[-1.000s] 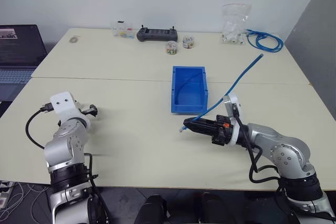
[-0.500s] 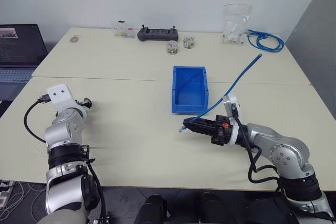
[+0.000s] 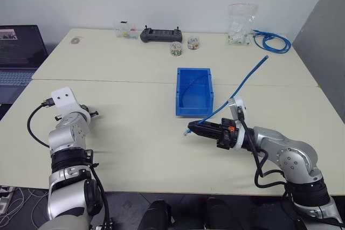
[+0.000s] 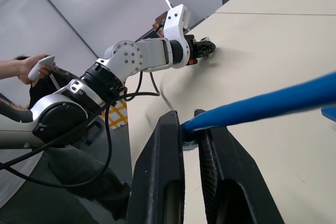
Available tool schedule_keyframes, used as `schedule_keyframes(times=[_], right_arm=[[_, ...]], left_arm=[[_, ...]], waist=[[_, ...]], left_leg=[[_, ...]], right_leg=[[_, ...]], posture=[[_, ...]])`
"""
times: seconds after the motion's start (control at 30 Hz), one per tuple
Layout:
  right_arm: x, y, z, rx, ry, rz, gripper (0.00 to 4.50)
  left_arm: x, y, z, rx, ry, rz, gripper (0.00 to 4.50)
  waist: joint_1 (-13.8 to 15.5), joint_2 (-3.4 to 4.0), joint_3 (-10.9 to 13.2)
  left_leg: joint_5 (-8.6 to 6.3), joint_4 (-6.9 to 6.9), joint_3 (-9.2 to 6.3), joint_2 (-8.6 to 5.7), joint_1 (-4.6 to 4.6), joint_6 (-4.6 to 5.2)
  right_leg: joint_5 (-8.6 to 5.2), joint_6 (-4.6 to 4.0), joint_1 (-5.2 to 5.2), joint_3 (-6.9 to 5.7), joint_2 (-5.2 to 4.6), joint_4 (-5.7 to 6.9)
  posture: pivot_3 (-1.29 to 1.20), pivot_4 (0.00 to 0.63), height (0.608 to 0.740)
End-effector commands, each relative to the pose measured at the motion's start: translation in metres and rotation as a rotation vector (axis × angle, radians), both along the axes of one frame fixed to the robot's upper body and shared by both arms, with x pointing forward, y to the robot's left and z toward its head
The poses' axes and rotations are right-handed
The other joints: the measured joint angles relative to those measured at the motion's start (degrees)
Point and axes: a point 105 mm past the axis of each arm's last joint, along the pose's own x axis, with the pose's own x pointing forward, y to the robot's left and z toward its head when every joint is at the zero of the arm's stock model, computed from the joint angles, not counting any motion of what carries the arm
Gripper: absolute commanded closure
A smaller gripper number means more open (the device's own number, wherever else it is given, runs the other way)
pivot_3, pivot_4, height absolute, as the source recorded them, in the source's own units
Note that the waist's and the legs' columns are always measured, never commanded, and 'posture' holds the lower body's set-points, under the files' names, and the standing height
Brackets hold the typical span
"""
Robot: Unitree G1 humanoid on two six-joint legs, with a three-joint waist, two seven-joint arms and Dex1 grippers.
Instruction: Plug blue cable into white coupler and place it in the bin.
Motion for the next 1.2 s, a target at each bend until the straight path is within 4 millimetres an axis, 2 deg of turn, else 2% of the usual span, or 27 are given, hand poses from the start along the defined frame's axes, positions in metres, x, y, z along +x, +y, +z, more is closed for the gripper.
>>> schedule_keyframes(times=[0.03,0.1,0.23,0.37,0.47,0.57,0.7,0.9,1.1,1.2], right_arm=[[-0.005,0.001,0.01,0.012,-0.048,0.014,4.39],[-0.005,0.0,0.01,0.008,-0.05,0.004,4.39],[-0.004,-0.008,0.009,-0.01,-0.058,-0.037,4.39],[-0.009,-0.015,0.003,-0.056,-0.077,-0.079,4.39],[-0.013,-0.017,-0.001,-0.078,-0.086,-0.094,4.39],[-0.014,-0.018,-0.008,-0.109,-0.103,-0.122,4.39],[-0.011,-0.019,-0.011,-0.134,-0.132,-0.154,4.4],[0.0,-0.022,-0.012,-0.195,-0.211,-0.212,4.4],[-0.005,-0.004,-0.008,-0.244,-0.313,-0.112,4.4],[-0.003,0.008,-0.012,-0.283,-0.339,-0.041,4.4]], left_arm=[[0.001,-0.008,0.007,0.025,-0.015,-0.068,3.61],[0.002,-0.03,0.007,-0.002,-0.018,-0.209,3.62],[-0.01,-0.095,0.017,0.014,-0.018,-0.627,3.62],[-0.042,-0.165,0.024,0.117,0.021,-1.135,3.62],[-0.061,-0.195,0.023,0.18,0.068,-1.404,3.62],[-0.094,-0.228,0.015,0.254,0.163,-1.79,3.62],[-0.099,-0.239,0.003,0.348,0.239,-1.987,3.62],[-0.092,-0.251,-0.012,0.406,0.304,-2.095,3.63],[-0.09,-0.253,-0.022,0.425,0.341,-2.117,3.63],[-0.091,-0.253,-0.024,0.421,0.359,-2.127,3.63]], waist=[[0.0,0.0,0.0],[0.0,0.0,0.0],[0.1,0.0,0.0],[0.2,0.0,0.0],[0.1,0.03,0.0],[-0.2,0.06,0.0],[-0.2,0.12,0.1],[-0.2,0.11,0.1],[-0.2,0.12,0.1],[-0.3,0.12,0.1]], left_leg=[[0.0,0.0,0.01,0.0,0.0,0.0],[0.0,0.0,0.02,0.0,0.01,-0.01],[0.05,-0.01,0.04,-0.01,-0.02,-0.11],[0.05,-0.01,0.04,-0.03,-0.08,-0.11],[-0.04,-0.05,0.04,0.0,-0.08,0.05],[-0.07,-0.08,0.07,0.05,-0.06,0.11],[-0.07,-0.07,0.15,0.06,-0.03,0.13],[-0.07,-0.04,0.15,0.03,-0.08,0.16],[-0.07,-0.02,0.13,0.03,-0.05,0.18],[-0.07,-0.01,0.11,0.03,0.03,0.18]], right_leg=[[0.0,0.0,0.0,0.0,0.0,0.0],[0.0,0.0,0.0,0.02,0.0,0.0],[0.0,-0.01,0.0,0.05,-0.03,-0.02],[0.0,-0.01,-0.02,0.05,-0.06,-0.06],[-0.03,-0.05,-0.04,0.06,-0.04,-0.07],[-0.09,-0.08,-0.05,0.06,0.03,-0.05],[-0.12,-0.08,-0.05,0.1,0.04,-0.05],[-0.18,0.04,-0.05,0.09,0.05,-0.04],[-0.23,0.15,-0.03,0.07,0.07,-0.01],[-0.24,0.16,0.06,0.06,0.06,-0.02]], posture=[[0.0,0.15,0.74],[0.0,0.15,0.74],[0.0,0.15,0.74],[0.0,0.15,0.74],[0.0,0.15,0.74],[0.0,0.15,0.74],[0.0,0.15,0.74],[0.0,0.15,0.74],[0.0,0.15,0.74],[0.0,0.15,0.74]])
